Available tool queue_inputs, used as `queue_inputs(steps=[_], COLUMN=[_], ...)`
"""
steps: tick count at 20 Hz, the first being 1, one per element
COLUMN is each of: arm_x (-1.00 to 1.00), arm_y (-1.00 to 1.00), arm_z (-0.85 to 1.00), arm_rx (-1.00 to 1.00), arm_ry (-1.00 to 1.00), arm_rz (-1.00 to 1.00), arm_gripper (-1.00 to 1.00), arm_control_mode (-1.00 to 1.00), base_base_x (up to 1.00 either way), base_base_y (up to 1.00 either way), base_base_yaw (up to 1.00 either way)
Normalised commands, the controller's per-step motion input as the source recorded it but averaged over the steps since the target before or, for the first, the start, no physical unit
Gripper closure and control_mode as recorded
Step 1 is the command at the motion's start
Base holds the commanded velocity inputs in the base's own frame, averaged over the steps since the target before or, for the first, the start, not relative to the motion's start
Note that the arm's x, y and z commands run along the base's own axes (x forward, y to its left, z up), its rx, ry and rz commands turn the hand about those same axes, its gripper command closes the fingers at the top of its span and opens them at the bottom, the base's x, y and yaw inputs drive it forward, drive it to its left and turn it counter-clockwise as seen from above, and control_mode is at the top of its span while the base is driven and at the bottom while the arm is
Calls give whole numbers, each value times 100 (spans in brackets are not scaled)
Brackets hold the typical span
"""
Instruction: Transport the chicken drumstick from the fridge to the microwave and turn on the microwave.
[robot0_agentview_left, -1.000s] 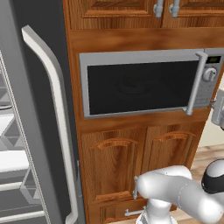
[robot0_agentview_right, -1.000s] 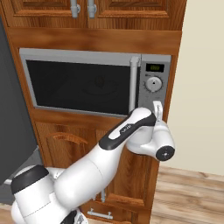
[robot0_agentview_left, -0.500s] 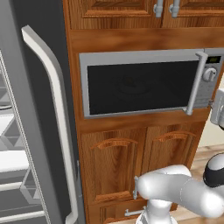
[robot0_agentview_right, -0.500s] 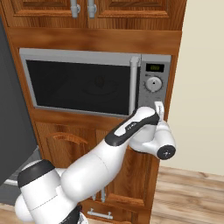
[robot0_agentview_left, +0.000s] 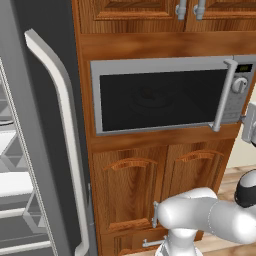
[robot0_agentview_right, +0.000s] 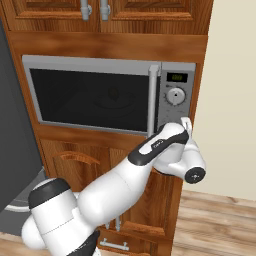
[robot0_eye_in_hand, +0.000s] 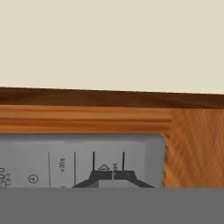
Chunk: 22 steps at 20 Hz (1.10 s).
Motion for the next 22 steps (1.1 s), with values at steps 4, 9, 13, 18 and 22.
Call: queue_inputs(steps=[4, 9, 13, 18, 22], arm_x=[9, 8, 12, 17, 20], arm_y=[0, 0, 0, 0, 0], arm_z=[-1, -5, -5, -2, -4], arm_rx=[0, 0, 0, 0, 0], arm_ry=[0, 0, 0, 0, 0], arm_rz=[0, 0, 0, -1, -1], arm_gripper=[100, 100, 100, 100, 100], arm_control_mode=[-100, -100, -100, -100, -100], base_base_x=[0, 0, 0, 0, 0], base_base_y=[0, 0, 0, 0, 0], base_base_yaw=[0, 0, 0, 0, 0])
